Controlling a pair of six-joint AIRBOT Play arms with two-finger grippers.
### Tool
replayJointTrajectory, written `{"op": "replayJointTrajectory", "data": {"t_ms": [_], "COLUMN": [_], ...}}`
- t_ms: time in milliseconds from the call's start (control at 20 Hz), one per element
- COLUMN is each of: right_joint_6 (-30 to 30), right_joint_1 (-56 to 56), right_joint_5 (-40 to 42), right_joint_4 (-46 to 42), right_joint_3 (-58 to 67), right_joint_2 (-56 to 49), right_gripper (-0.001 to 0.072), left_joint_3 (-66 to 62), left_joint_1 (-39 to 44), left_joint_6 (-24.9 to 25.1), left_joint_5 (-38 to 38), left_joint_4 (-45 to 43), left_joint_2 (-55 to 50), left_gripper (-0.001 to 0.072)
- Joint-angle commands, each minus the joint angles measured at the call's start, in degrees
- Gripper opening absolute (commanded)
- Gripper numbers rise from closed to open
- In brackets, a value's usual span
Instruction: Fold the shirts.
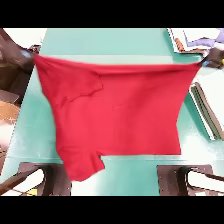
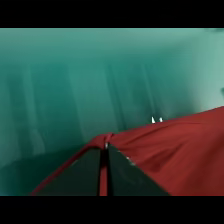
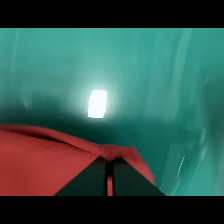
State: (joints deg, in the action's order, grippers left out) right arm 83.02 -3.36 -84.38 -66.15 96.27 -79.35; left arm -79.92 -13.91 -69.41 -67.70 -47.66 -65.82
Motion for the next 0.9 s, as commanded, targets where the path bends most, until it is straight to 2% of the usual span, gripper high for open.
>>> {"op": "replayJointTrajectory", "data": {"t_ms": [0,150,300,400,550,700,850], "right_joint_6": [-0.1,-0.1,-0.1,-0.1,-0.4,-2.6,-2.5], "right_joint_1": [0.0,0.0,0.0,0.0,0.0,0.0,0.0], "right_joint_5": [5.2,13.1,20.6,24.3,22.1,14.6,12.9], "right_joint_4": [0.2,0.2,0.7,0.7,0.1,-0.2,-1.9], "right_joint_3": [-3.4,-3.4,-3.4,-3.4,-3.4,-3.6,-8.2], "right_joint_2": [-8.8,-14.4,-17.2,-17.2,-16.2,-15.7,-14.5], "right_gripper": [0.0020,0.0020,0.0020,0.0020,0.0020,0.0019,0.0019], "left_joint_3": [4.3,1.7,-3.4,-5.4,-6.4,-5.6,-0.3], "left_joint_1": [5.5,7.6,8.0,8.0,8.0,8.0,8.0], "left_joint_6": [2.4,2.3,2.7,5.4,8.3,8.3,7.7], "left_joint_5": [11.3,21.0,24.1,24.9,19.8,8.8,5.2], "left_joint_4": [-3.2,-2.9,-2.9,-3.0,-3.6,-6.6,-11.9], "left_joint_2": [-12.4,-20.0,-24.0,-24.6,-24.4,-24.3,-24.3], "left_gripper": [0.0028,0.0028,0.0028,0.0028,0.0028,0.0027,0.0027]}}
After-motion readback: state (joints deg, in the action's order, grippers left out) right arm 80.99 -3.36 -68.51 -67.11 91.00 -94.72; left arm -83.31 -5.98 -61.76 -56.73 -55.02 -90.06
